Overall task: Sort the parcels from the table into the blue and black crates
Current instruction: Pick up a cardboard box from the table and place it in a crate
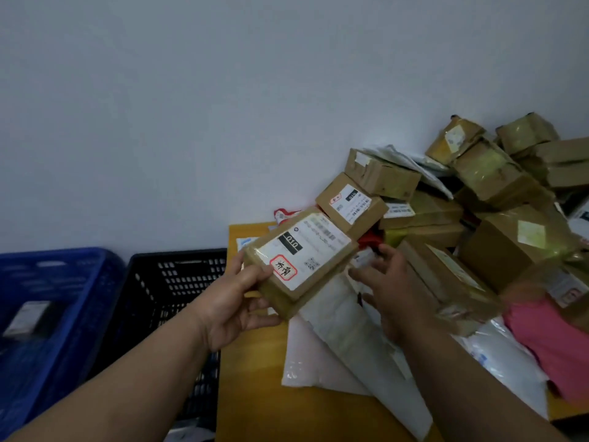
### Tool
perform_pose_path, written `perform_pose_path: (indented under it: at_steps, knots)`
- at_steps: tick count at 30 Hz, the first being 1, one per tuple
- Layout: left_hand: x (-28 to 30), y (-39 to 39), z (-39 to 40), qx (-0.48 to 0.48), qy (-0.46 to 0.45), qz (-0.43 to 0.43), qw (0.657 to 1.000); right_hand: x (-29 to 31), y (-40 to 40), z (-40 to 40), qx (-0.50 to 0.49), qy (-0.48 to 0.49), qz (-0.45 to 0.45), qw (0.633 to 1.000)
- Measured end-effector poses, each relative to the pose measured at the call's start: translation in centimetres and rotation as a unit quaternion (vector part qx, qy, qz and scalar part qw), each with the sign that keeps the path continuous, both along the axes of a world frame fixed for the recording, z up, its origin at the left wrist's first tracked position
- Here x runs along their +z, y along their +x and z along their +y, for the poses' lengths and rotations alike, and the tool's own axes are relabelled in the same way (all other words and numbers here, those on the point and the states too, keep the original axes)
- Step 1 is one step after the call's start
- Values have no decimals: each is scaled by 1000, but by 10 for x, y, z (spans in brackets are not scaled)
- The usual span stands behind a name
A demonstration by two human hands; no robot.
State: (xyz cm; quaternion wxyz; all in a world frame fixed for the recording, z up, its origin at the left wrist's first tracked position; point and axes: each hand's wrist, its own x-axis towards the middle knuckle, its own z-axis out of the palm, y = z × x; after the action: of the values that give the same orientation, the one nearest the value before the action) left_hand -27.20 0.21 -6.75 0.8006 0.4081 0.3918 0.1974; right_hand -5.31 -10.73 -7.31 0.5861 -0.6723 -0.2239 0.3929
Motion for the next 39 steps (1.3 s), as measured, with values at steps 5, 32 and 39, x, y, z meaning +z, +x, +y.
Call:
perform_pose_path:
  at_steps: [5, 32, 39]
  knots:
    - [-2, -46, -17, 79, 9, -51, 996, -2, -76, 13, 160, -62, 157, 973]
    - [-58, -534, 37, 281, -20, 203, 938, -85, -552, 160, 359, -207, 172, 894]
    - [-110, -601, 99, 297, -66, 274, 912, -141, -630, 236, 404, -287, 175, 851]
